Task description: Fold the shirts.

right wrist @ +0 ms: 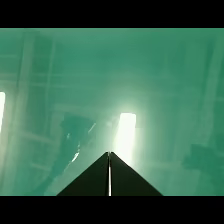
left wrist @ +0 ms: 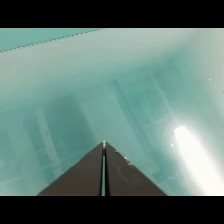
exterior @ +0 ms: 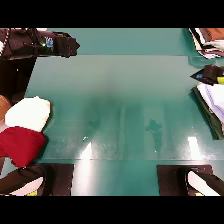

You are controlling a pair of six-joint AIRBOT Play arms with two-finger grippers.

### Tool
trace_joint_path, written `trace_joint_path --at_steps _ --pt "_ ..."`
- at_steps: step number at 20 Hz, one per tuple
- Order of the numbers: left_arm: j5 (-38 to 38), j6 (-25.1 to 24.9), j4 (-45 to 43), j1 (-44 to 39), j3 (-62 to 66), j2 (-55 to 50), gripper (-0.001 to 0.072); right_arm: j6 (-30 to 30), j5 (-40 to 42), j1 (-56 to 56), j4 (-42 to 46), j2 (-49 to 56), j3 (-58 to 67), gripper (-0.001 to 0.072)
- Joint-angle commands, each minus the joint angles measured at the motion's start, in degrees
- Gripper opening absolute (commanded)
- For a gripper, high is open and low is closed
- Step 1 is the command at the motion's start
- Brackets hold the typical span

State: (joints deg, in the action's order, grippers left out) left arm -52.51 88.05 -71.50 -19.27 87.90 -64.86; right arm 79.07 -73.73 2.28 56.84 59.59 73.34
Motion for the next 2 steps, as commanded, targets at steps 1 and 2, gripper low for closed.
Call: trace_joint_path --at_steps 1,2 --pt "0.0 0.0 0.0 0.0 0.0 0.0 0.0021 -0.7 1.1 -4.8 0.3 0.0 0.0 0.0015" --pt "0.0 0.0 0.0 0.0 0.0 0.0 0.0021 -0.7 1.0 -4.8 0.2 0.0 0.0 0.0015"
